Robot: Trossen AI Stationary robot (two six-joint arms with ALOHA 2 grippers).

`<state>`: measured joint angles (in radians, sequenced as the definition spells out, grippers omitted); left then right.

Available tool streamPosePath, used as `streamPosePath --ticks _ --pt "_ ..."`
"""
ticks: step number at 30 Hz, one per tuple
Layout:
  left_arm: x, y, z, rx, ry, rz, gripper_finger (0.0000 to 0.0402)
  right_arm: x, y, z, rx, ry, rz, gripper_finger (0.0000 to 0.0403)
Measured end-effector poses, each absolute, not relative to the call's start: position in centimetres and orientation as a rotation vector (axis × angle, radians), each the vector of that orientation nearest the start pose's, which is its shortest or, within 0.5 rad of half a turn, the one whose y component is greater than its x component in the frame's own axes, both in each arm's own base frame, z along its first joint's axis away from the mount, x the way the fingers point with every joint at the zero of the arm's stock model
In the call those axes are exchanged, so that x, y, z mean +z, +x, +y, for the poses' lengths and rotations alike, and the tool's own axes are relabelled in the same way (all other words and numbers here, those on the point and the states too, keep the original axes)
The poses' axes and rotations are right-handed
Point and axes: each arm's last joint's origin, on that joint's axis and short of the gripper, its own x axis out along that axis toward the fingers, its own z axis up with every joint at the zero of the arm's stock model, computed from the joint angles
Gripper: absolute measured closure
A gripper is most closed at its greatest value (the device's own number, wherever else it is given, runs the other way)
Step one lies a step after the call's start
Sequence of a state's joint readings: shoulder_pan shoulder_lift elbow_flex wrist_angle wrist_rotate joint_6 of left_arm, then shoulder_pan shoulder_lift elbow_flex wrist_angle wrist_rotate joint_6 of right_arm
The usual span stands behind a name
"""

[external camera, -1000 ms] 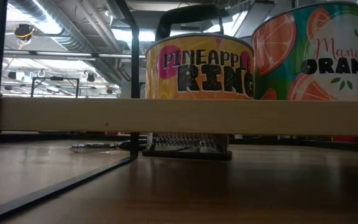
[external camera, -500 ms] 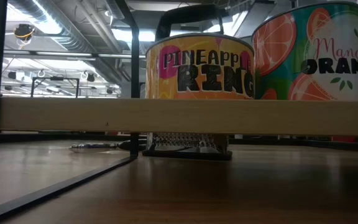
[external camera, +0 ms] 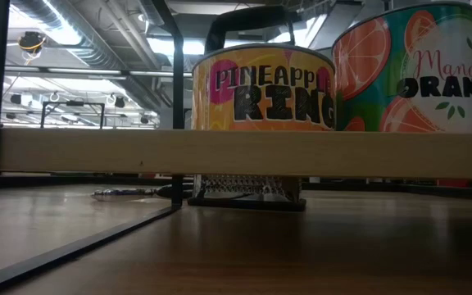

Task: Pick and place cans onto a shelf
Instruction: Put the canned tomatoes on the shelf

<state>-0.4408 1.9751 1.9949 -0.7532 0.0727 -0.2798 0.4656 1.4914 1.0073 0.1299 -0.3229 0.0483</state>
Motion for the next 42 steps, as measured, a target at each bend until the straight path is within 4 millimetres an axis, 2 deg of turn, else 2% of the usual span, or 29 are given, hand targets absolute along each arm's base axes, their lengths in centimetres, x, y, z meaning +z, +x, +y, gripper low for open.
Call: streamPosePath --ticks 9,19,24,31,38,42 --pt "34.6 39.7 -18.9 -0.381 -0.12 0.788 0.0397 27.3 29.4 15.8 0.771 0.018 0.382 0.0398" --pt "34.7 39.5 -19.2 -0.381 -0.119 0.786 0.035 27.3 29.2 15.8 0.822 0.023 0.387 0.0401" --pt "34.7 39.4 -19.7 -0.393 -0.115 0.778 0.0328 28.0 28.5 16.1 0.861 0.008 0.358 0.0401" --pt "34.6 39.1 -19.9 -0.404 -0.112 0.792 0.0322 29.1 26.3 17.2 0.94 -0.058 0.348 0.0402" --pt "34.7 39.2 -19.9 -0.399 -0.112 0.785 0.0321 29.9 22.9 19.1 1.045 -0.086 0.404 0.0402" --pt "34.7 39.2 -20.0 -0.404 -0.113 0.786 0.0321 29.7 20.9 20.3 1.112 -0.116 0.473 0.0402"
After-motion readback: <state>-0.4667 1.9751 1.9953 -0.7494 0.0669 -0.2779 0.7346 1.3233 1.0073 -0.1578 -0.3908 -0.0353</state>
